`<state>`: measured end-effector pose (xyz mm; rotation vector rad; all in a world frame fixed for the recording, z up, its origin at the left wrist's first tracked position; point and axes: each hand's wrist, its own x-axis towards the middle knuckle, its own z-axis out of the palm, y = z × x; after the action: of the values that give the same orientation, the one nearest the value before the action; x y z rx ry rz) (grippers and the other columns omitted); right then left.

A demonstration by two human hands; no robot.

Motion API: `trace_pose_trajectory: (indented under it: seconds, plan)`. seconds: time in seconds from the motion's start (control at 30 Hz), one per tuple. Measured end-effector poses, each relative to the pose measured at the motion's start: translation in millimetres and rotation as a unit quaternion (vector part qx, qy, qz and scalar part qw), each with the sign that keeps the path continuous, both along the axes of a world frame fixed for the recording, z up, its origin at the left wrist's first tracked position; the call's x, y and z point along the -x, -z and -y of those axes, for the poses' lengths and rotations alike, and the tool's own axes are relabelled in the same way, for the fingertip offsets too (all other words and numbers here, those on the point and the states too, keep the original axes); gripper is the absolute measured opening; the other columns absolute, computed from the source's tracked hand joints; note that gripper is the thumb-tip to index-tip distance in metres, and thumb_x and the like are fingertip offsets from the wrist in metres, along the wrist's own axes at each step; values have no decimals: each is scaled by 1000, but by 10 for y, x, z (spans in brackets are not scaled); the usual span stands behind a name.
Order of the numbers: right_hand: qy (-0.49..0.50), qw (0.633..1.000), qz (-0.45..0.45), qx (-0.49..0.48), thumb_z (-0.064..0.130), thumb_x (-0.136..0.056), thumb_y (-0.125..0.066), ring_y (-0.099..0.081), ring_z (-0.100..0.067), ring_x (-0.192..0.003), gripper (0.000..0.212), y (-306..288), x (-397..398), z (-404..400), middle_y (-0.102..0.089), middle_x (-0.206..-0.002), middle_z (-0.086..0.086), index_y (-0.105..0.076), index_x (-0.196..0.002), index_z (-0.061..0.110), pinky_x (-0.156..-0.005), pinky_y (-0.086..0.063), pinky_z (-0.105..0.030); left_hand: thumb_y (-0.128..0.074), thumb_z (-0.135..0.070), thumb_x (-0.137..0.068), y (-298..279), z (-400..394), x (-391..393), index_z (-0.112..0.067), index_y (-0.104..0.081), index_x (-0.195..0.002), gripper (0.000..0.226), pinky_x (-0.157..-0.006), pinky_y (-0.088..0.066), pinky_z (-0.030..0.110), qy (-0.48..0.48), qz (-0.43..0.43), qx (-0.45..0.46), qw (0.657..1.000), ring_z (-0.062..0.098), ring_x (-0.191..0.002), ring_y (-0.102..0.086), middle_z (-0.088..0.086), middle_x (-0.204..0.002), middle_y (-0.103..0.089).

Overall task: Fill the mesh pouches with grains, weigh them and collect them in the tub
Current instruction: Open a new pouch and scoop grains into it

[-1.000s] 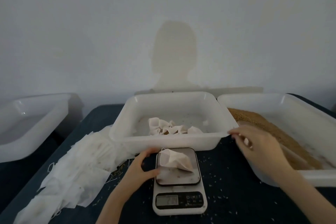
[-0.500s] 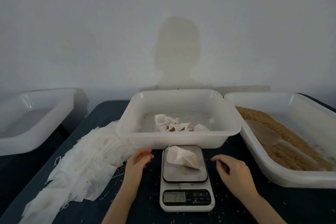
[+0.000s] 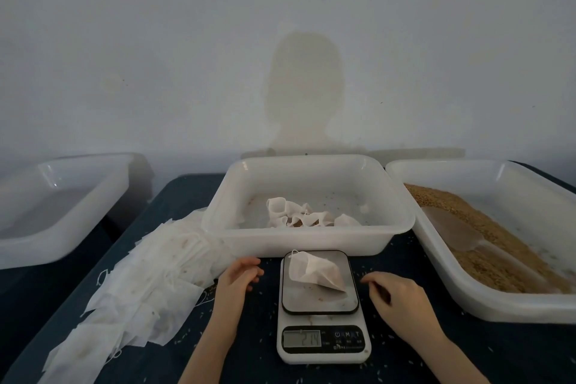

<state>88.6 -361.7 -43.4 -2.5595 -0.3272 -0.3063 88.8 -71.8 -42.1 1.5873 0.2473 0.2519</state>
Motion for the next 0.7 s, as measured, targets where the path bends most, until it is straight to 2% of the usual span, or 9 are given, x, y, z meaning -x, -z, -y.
trace_pose_trajectory:
  seconds: [0.37, 0.43, 0.57, 0.63, 0.7]
  plan:
    - [-9, 1000, 1, 3, 19, -91, -60, -61, 4, -87, 20, -16, 12, -12, -68, -101, 18, -69, -105, 30, -73, -39, -1, -51, 1, -91, 2, -10, -17, -11, -66, -92, 19, -70, -44, 24, -1, -3, 3, 1000, 15, -77, -60, 7, -82, -67]
    - [-2, 1000, 13, -18, 17, -89, -63, -61, 3, -81, 22, -53, 21, -35, -68, -99, 18, -70, -105, 30, -72, -42, -3, -51, 2, -91, 1, -7, -19, -11, -65, -92, 19, -69, -44, 23, 1, -4, -1, 1000, 15, -77, -60, 7, -82, -67]
    - [-30, 989, 115, -83, 13, -80, -74, -56, -1, -57, 23, -246, 43, -256, -64, -75, 17, -72, -99, 27, -58, -48, -12, -51, 3, -91, -6, -1, -23, -10, -66, -91, 19, -67, -44, 21, 4, -4, 2, 1000, 14, -76, -59, 5, -80, -67]
    - [-73, 983, 142, -91, 25, -80, -74, -55, 0, -57, 24, -398, 55, -432, -62, -80, 22, -68, -103, 29, -57, -47, -11, -51, 2, -91, -1, -4, -15, -9, -66, -92, 18, -67, -43, 20, 9, -5, 6, 1000, 13, -75, -59, 5, -79, -67]
    - [-111, 987, 107, -45, 51, -80, -62, -51, 3, -59, 36, -535, 30, -608, -55, -100, 27, -62, -112, 33, -60, -45, -10, -51, 2, -91, -2, -11, -9, -8, -66, -93, 18, -67, -43, 20, 10, -6, 10, 1000, 12, -74, -59, 4, -78, -67]
